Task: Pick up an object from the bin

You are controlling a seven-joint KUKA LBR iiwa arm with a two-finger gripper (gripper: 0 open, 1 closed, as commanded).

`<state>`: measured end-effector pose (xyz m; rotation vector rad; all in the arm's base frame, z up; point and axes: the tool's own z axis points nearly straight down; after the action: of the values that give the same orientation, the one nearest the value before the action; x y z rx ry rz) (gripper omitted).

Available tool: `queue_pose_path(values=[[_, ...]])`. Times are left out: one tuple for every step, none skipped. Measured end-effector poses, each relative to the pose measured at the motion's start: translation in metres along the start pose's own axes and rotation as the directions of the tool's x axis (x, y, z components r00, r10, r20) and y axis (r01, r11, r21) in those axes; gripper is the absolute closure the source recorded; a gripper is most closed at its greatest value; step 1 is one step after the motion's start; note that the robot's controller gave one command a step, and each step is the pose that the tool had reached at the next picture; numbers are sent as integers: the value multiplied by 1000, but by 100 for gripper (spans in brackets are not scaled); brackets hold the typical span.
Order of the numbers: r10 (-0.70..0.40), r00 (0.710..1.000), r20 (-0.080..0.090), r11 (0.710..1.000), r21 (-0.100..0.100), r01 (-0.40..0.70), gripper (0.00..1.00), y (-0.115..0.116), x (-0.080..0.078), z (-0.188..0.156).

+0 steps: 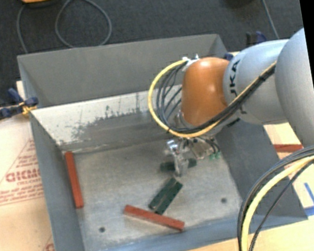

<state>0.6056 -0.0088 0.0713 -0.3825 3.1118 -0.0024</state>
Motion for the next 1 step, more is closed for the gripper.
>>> queue_pose_path(values=[[19, 1000, 9, 1000, 2, -19, 100, 14, -30, -256]])
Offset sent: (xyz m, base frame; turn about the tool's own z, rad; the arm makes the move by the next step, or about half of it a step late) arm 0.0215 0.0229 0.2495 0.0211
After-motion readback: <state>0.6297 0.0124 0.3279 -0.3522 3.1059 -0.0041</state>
